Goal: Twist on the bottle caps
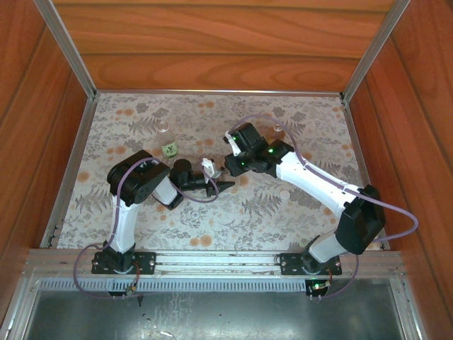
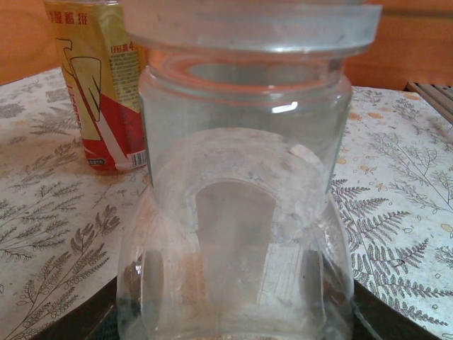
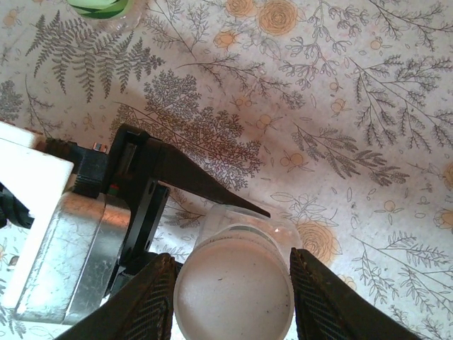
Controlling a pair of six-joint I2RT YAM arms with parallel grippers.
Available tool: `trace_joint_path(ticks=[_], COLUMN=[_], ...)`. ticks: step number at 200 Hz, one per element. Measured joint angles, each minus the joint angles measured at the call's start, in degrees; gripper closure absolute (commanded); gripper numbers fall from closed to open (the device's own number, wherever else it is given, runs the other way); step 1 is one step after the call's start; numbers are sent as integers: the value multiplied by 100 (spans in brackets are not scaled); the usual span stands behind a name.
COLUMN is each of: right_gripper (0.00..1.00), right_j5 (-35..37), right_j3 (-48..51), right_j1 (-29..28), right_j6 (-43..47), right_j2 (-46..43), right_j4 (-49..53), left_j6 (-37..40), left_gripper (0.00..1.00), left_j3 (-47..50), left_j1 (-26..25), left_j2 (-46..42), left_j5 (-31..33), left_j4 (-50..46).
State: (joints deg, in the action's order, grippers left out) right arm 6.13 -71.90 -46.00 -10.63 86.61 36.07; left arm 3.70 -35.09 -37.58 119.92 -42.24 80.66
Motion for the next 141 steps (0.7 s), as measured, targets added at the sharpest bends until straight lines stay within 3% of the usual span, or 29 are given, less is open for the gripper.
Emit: trace_joint_path(ticks=[75,121,141], right_gripper=[53,29,25], right_j5=[409,389,376], right_j3=[2,223,490], right_j1=[-144,-166,-166], right_j6=[70,-42,-83], right_j2=[44,-160,-551], right_j4=[0,-149,-382], left_j6=[-4,-7,-7], left_gripper=[49,49,49], left_j3=[0,0,0], left_j1=[-2,-4,-4], left_j2=[0,0,0], left_j5=[4,11,11], left_j4=[2,2,2])
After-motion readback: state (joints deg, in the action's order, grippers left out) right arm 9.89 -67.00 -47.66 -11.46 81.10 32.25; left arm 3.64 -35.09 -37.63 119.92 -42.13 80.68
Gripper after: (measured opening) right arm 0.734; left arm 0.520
